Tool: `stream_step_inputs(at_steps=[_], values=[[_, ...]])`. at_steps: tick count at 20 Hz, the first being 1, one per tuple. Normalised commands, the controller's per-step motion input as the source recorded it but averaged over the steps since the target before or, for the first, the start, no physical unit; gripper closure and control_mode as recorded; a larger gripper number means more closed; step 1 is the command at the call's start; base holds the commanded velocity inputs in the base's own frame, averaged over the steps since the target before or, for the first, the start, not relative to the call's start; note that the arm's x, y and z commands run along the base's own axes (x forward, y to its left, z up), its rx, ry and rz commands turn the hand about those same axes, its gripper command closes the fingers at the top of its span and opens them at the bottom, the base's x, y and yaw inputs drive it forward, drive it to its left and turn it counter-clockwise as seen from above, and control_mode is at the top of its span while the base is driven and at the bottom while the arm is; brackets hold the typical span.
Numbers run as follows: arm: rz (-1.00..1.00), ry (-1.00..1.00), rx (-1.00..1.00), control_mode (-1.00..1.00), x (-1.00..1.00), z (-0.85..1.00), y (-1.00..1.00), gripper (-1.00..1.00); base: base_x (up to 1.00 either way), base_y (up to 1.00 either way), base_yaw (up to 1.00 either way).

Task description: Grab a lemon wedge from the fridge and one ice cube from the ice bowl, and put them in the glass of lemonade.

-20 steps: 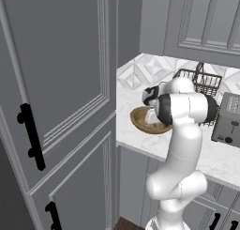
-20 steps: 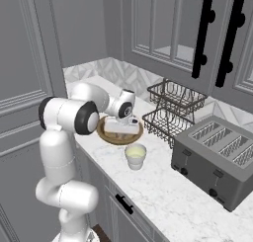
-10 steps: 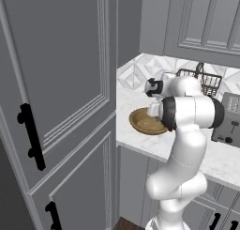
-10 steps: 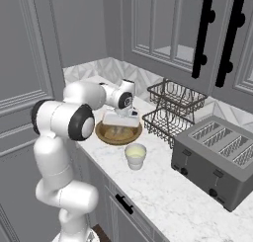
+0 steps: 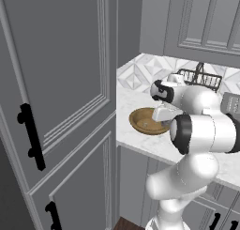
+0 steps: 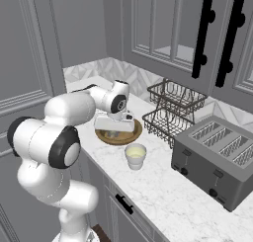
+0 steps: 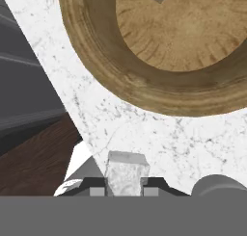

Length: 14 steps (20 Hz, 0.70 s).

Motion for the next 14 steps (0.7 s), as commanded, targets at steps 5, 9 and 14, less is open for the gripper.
stream_step_inputs(at_steps=[5, 9, 14], values=[[-0.01, -0.13, -0.09, -1.00, -0.63, 0.42, 0.07, 1.00, 0.00, 0.00, 0.00], [-0.11, -0.15, -0.07, -1.00, -0.47, 0.37, 0.00, 1.00, 0.00, 0.00, 0.00], [-0.21, -0.13, -0.02, -1.00, -0.18, 0.20, -0.42, 1.00, 0.00, 0.00, 0.00]])
